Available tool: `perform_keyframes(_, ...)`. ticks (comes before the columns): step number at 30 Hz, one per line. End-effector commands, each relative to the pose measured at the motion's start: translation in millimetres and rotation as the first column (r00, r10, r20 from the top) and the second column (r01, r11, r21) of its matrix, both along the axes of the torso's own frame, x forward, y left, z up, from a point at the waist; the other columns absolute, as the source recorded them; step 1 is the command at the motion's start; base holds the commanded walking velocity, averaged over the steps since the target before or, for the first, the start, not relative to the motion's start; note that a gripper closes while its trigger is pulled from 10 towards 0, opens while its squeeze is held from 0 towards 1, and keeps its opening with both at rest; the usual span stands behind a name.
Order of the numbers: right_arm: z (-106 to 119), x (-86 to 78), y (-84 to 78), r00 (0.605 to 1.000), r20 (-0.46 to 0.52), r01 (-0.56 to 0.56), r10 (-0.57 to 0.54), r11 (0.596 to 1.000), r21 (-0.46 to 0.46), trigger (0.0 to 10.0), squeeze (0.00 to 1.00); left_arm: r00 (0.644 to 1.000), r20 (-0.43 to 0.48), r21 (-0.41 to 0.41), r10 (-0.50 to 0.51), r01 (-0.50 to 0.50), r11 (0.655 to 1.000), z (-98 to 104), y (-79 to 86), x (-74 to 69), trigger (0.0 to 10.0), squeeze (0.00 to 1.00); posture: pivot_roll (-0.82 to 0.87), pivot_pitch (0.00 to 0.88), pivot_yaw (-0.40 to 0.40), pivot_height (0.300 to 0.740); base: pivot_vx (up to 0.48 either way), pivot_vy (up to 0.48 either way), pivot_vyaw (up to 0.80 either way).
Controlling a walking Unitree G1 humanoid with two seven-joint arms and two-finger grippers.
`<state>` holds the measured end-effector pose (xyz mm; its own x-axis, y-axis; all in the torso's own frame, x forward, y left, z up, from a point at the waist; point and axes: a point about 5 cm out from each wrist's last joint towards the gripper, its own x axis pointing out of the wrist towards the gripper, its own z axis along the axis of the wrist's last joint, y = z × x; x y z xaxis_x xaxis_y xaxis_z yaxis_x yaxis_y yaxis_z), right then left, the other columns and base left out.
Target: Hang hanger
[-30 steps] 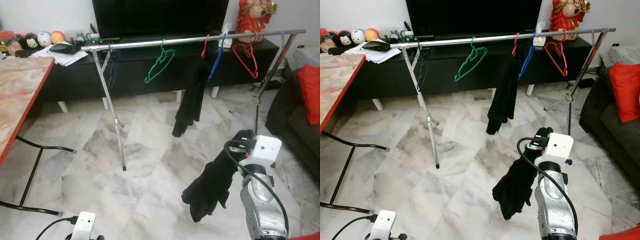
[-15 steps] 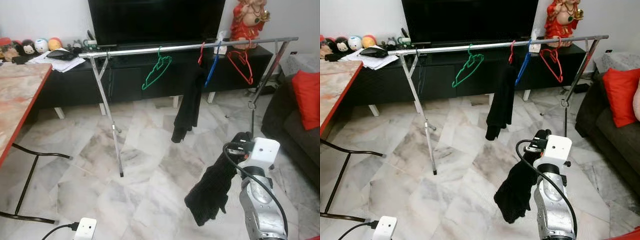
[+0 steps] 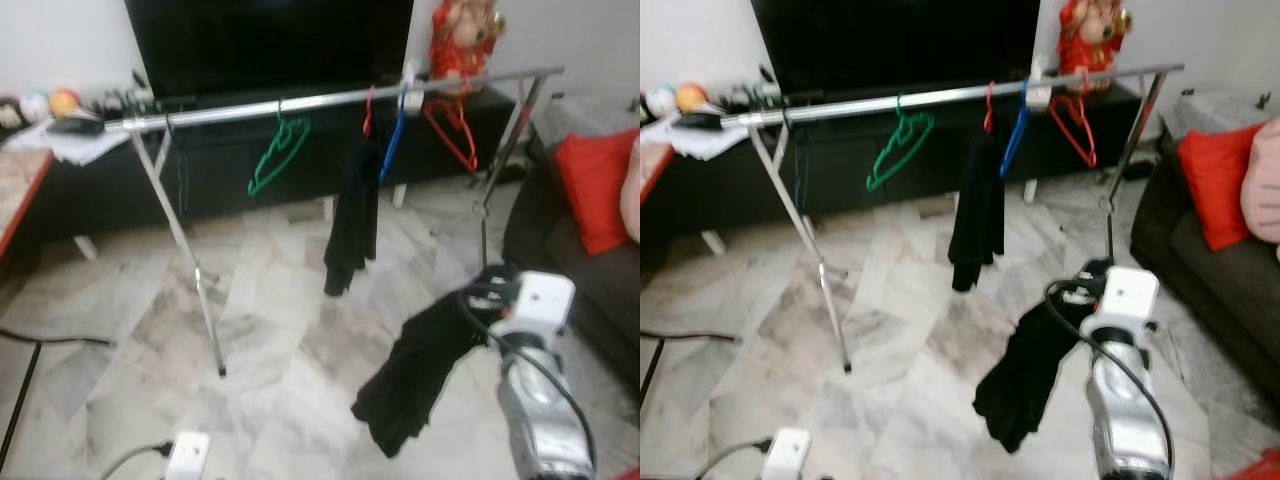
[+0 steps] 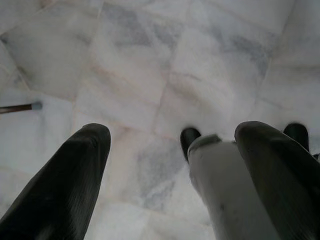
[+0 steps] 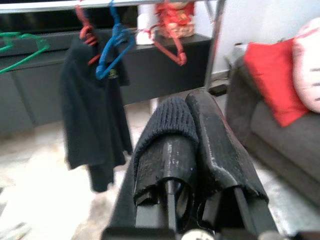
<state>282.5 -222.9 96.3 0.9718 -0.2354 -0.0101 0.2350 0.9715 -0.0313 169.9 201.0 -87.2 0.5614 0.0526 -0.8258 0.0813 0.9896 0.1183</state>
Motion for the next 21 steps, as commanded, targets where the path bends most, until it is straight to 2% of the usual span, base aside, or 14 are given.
perform_keyframes(1, 7.0, 6.5, 13.3, 0.999, 0.03, -0.043, 0.043, 0.999, 0.001, 10.0, 0.0, 0.999, -0.021, 0.031, 0.03, -0.029, 0.999, 0.0, 14.7, -5.2, 10.0, 0.0, -0.1, 0.0, -0.021, 0.74, 0.307, 0.0, 0.0)
perform_keyframes(21, 6.5, 8.8, 14.7, 0.999, 0.026, -0.046, 0.045, 0.999, 0.005, 10.0, 0.0, 0.999, -0.026, 0.028, 0.029, -0.028, 0.999, 0.1, 13.7, -3.9, 10.0, 0.0, -0.1, 0.0, -0.019, 0.74, 0.311, 0.0, 0.0)
